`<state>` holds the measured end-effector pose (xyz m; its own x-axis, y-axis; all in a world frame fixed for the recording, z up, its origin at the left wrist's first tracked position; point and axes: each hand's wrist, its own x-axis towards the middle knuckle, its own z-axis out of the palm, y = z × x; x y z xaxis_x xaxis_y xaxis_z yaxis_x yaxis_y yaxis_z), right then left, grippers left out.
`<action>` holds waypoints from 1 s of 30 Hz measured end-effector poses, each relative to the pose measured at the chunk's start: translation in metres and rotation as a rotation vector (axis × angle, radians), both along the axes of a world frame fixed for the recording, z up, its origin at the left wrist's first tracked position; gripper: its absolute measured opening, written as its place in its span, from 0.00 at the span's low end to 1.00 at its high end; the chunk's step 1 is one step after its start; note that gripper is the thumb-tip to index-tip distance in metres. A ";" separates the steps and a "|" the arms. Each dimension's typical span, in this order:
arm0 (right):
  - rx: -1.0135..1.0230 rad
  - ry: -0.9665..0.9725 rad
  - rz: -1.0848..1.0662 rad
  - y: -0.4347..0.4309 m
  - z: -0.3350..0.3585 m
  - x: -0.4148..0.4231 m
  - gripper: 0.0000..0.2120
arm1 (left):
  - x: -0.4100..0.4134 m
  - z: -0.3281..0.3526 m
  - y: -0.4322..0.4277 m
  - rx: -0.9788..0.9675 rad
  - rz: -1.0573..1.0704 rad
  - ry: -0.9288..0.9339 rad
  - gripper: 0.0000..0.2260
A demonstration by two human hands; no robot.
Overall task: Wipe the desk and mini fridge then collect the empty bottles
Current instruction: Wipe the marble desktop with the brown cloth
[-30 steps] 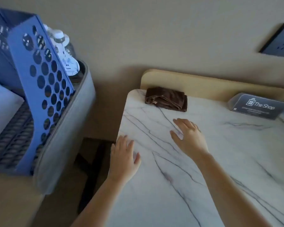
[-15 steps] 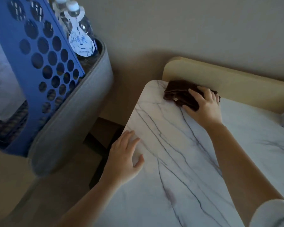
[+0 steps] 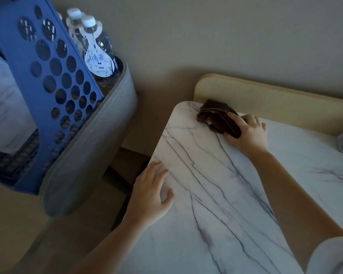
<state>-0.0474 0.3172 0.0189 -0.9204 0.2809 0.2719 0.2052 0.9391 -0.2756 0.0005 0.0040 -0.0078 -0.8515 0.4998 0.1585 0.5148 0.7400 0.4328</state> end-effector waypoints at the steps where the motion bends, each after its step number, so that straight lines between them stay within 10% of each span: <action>1: -0.002 0.007 -0.005 -0.002 -0.001 0.004 0.27 | 0.000 0.001 0.000 0.002 -0.001 0.001 0.21; 30: 0.025 0.013 -0.468 -0.235 0.006 0.256 0.28 | 0.041 0.003 -0.052 0.077 -0.194 -0.013 0.22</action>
<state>0.2085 0.0824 0.0246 -0.6926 0.6583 0.2949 0.6051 0.7527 -0.2592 0.0412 -0.0476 -0.0051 -0.7431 0.6411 0.1919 0.6381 0.5924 0.4918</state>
